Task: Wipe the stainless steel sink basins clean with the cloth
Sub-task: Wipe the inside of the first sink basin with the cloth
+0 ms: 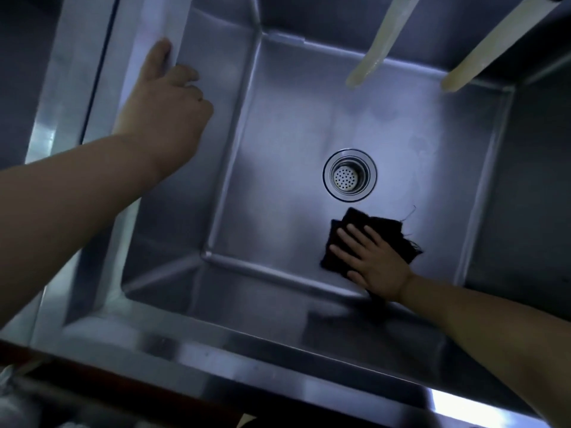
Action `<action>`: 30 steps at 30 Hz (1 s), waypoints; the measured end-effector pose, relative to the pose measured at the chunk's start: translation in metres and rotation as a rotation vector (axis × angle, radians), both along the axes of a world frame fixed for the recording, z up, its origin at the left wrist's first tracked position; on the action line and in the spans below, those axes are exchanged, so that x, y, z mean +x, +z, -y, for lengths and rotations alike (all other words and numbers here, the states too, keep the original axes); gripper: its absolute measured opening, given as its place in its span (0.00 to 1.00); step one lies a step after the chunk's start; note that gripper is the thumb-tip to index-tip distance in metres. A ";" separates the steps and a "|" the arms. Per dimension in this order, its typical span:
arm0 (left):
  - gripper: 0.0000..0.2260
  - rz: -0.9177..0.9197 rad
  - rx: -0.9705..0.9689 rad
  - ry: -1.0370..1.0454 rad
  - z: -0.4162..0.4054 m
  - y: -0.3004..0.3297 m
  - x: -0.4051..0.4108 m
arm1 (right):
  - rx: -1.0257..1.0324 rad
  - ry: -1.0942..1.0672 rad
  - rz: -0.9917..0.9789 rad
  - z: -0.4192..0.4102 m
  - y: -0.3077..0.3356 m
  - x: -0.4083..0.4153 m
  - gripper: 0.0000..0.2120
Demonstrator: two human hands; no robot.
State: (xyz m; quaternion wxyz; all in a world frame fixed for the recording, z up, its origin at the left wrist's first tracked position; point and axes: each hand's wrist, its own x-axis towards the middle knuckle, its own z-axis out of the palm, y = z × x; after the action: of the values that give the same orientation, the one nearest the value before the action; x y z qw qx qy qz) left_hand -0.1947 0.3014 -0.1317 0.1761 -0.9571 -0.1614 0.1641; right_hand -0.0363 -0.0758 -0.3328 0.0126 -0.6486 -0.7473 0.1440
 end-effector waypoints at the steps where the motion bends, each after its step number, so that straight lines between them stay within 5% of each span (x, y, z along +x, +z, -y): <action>1: 0.08 -0.010 0.002 0.003 -0.001 -0.001 0.000 | 0.024 0.078 -0.046 -0.005 -0.001 -0.007 0.26; 8: 0.10 0.044 0.006 0.009 -0.005 -0.008 0.001 | 0.051 0.336 -0.323 -0.089 -0.014 -0.087 0.19; 19: 0.09 0.008 0.059 0.002 -0.001 -0.003 0.004 | -0.512 -0.006 -0.950 -0.103 0.036 -0.113 0.21; 24: 0.07 0.036 0.017 -0.027 0.002 0.003 0.006 | -0.685 -0.181 -0.907 -0.052 0.061 -0.073 0.20; 30: 0.05 0.099 -0.020 -0.069 0.003 0.006 0.006 | -0.850 -0.308 -0.621 0.013 0.095 -0.019 0.18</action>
State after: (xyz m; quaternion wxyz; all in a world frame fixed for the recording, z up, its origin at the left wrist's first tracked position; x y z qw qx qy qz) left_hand -0.1886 0.2982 -0.1255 0.1636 -0.9708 -0.1349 0.1118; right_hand -0.0551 -0.0893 -0.2376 -0.0099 -0.6254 -0.4809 0.6144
